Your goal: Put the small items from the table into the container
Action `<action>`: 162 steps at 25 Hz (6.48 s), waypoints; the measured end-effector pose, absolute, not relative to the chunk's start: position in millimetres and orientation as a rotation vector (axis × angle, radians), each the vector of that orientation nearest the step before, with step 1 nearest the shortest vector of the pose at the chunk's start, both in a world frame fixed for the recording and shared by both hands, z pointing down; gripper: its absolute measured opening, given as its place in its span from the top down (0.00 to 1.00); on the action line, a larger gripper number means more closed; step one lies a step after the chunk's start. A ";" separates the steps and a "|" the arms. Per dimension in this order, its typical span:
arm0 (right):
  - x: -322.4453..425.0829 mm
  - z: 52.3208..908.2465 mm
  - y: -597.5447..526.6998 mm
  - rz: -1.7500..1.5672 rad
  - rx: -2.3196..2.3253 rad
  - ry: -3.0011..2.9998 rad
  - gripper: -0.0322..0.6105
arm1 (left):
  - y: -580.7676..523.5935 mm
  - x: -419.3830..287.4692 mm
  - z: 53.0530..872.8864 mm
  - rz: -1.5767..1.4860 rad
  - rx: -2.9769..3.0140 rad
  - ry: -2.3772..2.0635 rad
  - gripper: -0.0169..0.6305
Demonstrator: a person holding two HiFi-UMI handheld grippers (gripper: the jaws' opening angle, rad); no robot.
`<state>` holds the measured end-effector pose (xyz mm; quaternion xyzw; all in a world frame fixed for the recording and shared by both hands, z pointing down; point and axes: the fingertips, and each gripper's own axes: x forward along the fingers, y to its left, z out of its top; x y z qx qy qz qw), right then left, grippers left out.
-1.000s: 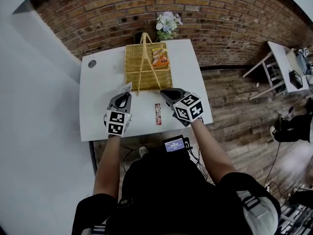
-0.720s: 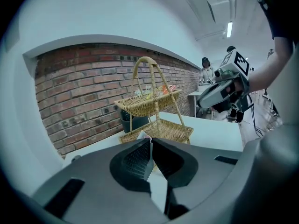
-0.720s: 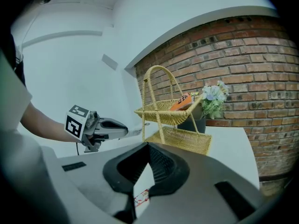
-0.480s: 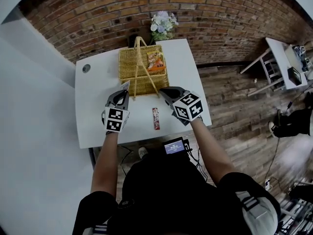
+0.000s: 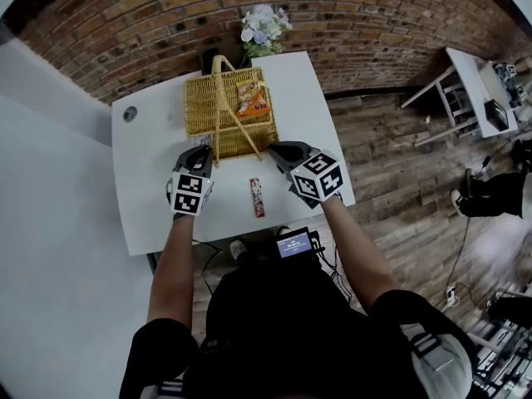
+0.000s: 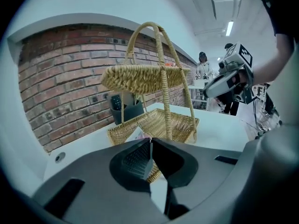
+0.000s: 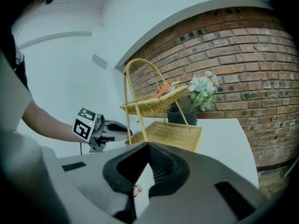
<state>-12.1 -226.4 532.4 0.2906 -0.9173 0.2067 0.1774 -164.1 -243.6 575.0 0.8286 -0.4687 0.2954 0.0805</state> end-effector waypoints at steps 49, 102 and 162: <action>-3.1 536.7 -213.2 0.594 0.850 -2.579 0.93 | -231.3 -165.6 584.5 0.808 2.565 -1.245 0.71; -11.8 559.8 -138.3 0.657 0.849 -2.515 0.93 | -131.9 -145.1 545.4 0.408 2.517 -1.393 0.96; 6.1 646.2 -137.8 0.652 1.090 -2.116 0.77 | -108.2 -142.4 573.6 0.438 2.475 -1.275 0.96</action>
